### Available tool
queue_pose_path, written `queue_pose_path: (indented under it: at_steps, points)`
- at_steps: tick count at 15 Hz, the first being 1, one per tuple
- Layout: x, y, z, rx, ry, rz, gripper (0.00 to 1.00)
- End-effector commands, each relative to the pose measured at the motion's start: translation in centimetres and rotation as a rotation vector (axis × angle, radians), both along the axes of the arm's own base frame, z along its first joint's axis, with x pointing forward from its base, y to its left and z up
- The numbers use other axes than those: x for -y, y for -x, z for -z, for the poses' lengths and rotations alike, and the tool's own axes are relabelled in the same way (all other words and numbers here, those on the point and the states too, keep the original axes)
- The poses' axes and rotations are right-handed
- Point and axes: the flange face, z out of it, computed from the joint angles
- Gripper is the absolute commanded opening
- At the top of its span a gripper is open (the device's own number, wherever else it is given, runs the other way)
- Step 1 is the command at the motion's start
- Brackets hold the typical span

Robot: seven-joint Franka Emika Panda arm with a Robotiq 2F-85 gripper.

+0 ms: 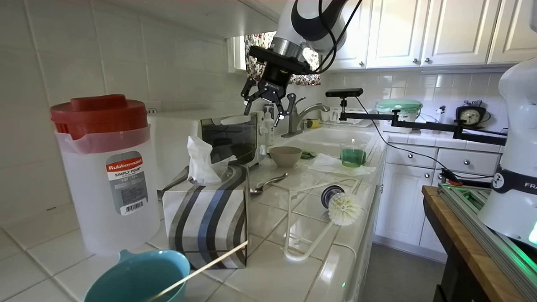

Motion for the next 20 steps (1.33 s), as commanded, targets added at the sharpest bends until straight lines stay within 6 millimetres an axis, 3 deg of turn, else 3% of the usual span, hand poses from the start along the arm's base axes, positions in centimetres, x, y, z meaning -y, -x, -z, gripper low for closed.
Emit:
queue_pose_path:
  at_steps: [1,20]
  points:
    - [0.1,0.1,0.14,-0.004,0.021,-0.003,1.0]
    - [-0.11,-0.06,-0.32,0.035,0.12,-0.066,1.0]
